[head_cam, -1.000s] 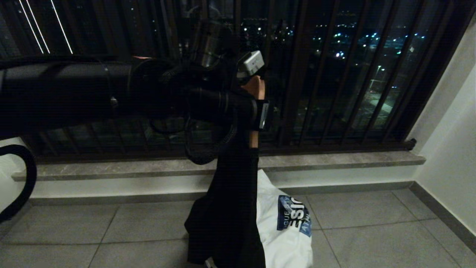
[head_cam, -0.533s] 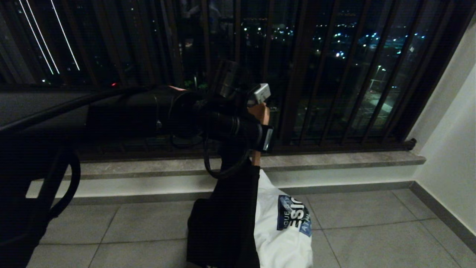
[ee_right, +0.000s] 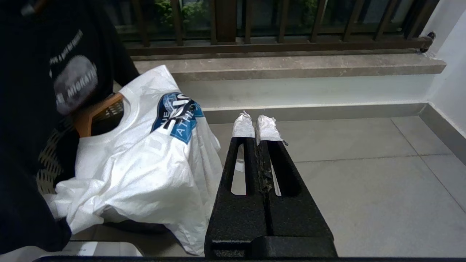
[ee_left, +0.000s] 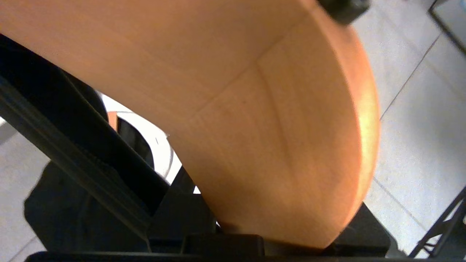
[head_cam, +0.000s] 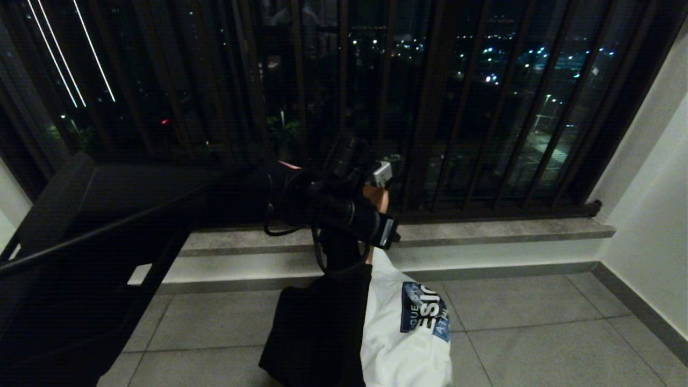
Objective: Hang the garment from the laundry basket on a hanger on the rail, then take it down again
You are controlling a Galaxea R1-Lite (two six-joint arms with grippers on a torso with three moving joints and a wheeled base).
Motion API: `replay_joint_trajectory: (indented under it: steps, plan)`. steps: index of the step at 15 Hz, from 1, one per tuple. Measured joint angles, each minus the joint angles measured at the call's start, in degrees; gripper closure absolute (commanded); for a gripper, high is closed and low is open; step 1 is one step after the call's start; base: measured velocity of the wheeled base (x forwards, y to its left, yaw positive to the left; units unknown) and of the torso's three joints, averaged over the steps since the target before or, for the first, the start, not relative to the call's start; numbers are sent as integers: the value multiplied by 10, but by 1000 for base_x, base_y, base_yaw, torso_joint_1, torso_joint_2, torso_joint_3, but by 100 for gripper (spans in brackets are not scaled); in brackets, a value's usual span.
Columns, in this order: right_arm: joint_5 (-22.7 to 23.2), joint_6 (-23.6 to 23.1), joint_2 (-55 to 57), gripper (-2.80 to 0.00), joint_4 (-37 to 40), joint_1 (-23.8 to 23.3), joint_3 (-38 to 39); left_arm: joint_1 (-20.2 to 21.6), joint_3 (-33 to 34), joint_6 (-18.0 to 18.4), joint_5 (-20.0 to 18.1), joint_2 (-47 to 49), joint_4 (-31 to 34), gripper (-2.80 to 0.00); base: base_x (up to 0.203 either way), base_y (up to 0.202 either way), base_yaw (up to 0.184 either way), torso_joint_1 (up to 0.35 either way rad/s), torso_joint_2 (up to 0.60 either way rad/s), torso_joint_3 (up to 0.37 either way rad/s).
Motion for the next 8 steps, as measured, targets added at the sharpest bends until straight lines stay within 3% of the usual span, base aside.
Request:
replay_joint_trajectory:
  steps: [4,8]
  plan:
    - [0,0,0,0,0,0,0,-2,2,32,45,30,2,0,0,0,0,0,0,0]
    - [0,0,0,0,0,0,0,-9,3,52,61,56,5,0,0,0,0,0,0,0]
